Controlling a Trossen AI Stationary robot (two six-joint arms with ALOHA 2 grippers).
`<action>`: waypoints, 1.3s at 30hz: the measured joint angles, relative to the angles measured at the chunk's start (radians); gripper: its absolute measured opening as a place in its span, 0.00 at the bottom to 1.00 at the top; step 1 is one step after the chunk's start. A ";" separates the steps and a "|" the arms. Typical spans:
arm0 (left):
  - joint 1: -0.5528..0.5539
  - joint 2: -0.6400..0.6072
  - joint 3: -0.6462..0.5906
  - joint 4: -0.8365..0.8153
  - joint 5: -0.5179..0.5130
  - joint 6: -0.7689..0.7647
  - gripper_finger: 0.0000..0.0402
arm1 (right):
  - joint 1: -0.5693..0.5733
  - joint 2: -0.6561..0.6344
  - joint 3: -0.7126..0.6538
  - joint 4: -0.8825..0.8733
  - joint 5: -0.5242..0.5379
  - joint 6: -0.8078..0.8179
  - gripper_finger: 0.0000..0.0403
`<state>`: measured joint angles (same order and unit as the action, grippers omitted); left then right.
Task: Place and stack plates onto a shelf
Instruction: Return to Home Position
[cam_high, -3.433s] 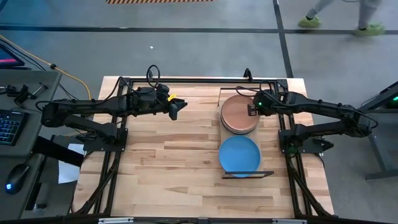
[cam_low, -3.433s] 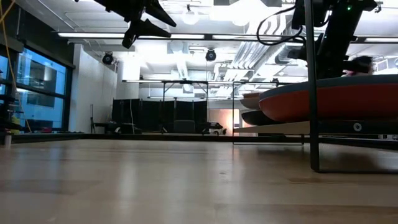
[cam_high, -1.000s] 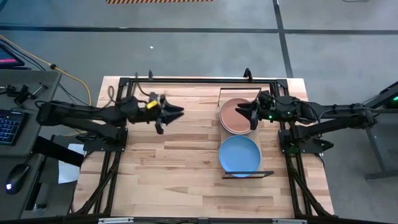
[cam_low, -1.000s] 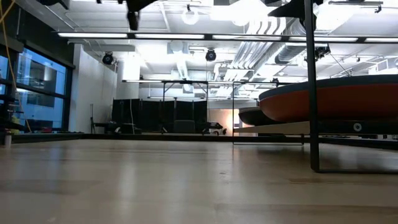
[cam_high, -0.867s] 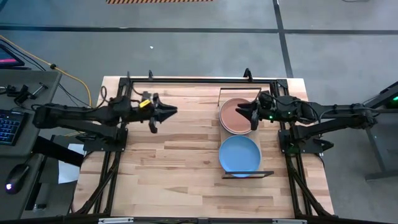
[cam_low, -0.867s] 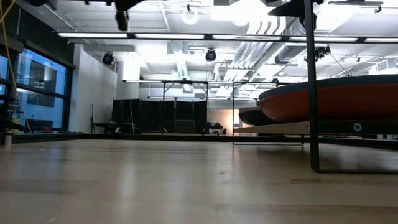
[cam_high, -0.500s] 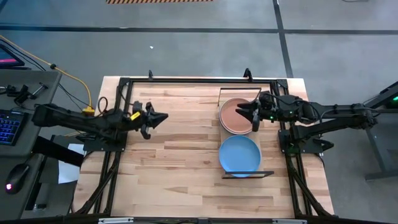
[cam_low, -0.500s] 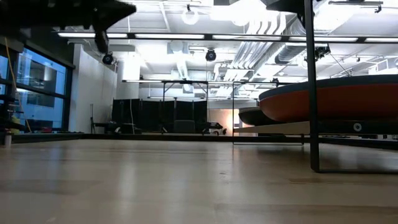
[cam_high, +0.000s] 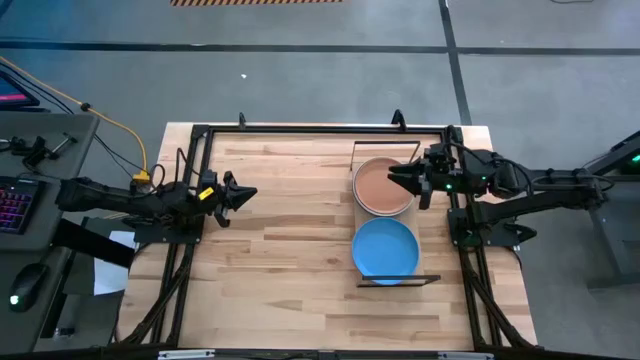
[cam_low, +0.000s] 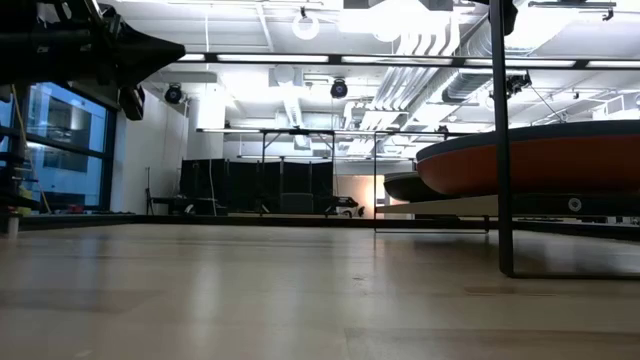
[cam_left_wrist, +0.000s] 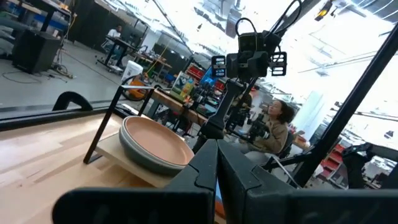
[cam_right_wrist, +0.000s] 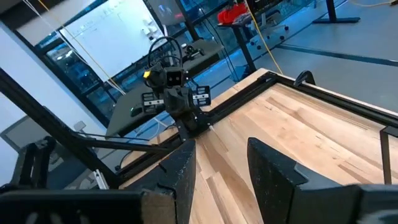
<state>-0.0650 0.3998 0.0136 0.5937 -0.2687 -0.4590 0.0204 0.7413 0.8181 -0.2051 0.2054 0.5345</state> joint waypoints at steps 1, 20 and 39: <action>0.000 -0.011 0.000 -0.010 0.000 0.001 0.00 | 0.000 -0.006 0.000 -0.006 0.000 0.006 0.31; -0.001 -0.036 0.000 -0.034 0.012 -0.086 0.00 | 0.125 -0.140 -0.121 -0.150 -0.056 -0.005 0.02; -0.001 -0.047 0.001 -0.049 0.012 -0.087 0.00 | 0.167 -0.552 -0.470 0.073 -0.047 -0.029 0.00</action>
<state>-0.0658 0.3531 0.0143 0.5451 -0.2569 -0.5464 0.1879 0.1897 0.3482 -0.1321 0.1581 0.5058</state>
